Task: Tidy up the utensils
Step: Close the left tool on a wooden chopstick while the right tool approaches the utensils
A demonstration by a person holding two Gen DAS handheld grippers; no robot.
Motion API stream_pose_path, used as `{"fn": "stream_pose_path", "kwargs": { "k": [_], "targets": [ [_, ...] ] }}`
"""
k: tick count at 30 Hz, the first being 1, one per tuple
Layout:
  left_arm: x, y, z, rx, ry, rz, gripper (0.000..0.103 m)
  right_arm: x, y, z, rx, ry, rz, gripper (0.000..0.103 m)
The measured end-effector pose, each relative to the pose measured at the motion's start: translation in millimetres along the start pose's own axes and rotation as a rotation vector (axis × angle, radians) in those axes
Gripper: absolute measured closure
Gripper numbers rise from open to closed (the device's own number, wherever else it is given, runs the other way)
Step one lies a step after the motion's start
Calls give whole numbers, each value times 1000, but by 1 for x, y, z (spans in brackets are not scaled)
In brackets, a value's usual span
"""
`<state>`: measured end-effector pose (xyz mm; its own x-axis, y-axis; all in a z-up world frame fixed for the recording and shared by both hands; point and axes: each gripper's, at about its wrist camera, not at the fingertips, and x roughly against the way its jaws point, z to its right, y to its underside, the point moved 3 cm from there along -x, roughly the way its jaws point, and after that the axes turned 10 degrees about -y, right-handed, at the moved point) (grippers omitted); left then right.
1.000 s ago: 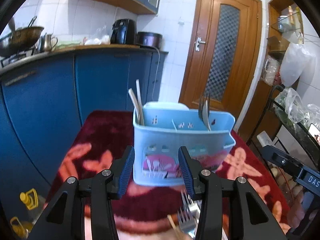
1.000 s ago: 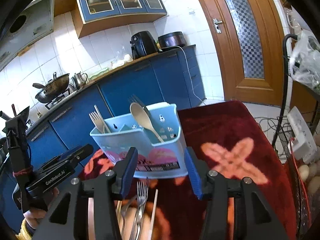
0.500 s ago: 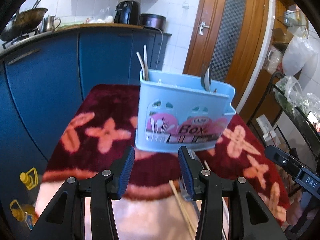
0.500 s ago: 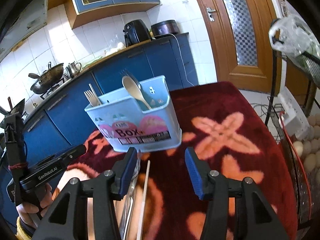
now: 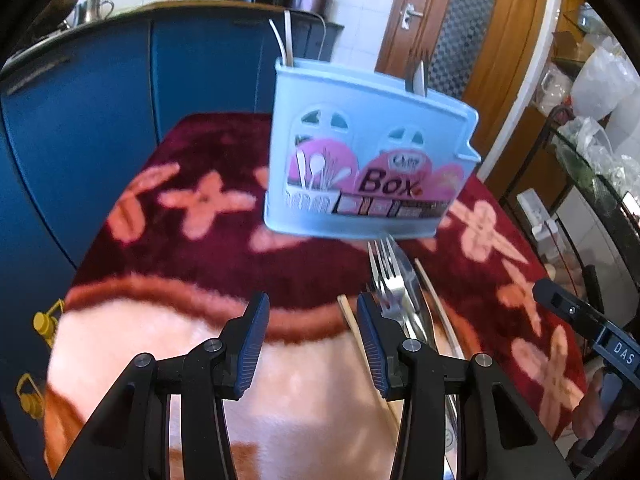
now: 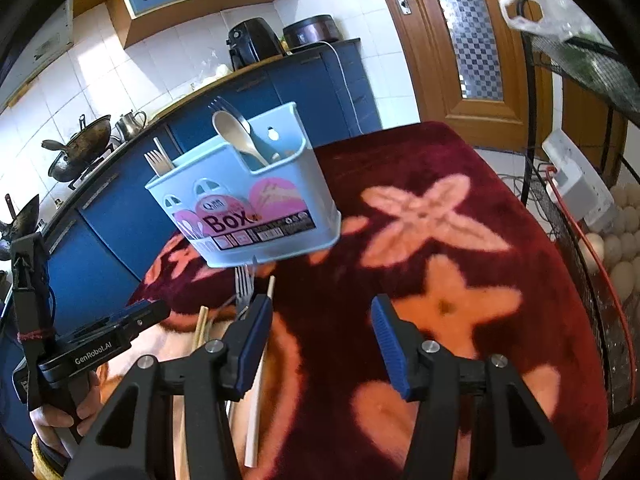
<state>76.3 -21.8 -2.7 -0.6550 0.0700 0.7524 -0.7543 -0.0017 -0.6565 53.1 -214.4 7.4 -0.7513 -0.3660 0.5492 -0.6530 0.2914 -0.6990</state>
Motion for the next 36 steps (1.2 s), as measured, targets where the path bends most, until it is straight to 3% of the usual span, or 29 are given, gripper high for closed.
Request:
{"fn": "stream_pose_path", "kwargs": {
  "k": [8, 17, 26, 33, 36],
  "targets": [
    [-14, 13, 15, -30, 36, -76, 57, -3, 9, 12, -36, -1, -17, 48],
    [-22, 22, 31, -66, 80, -121, 91, -5, 15, 23, -68, 3, -32, 48],
    [-20, 23, 30, -50, 101, -114, 98, -3, 16, 24, -72, -1, -32, 48],
    [-17, 19, 10, -17, 41, -81, 99, -7, 17, 18, -64, -4, -43, 48],
    [-20, 19, -3, 0, -22, -75, 99, -9, 17, 14, -56, -8, -50, 48]
  ]
}}
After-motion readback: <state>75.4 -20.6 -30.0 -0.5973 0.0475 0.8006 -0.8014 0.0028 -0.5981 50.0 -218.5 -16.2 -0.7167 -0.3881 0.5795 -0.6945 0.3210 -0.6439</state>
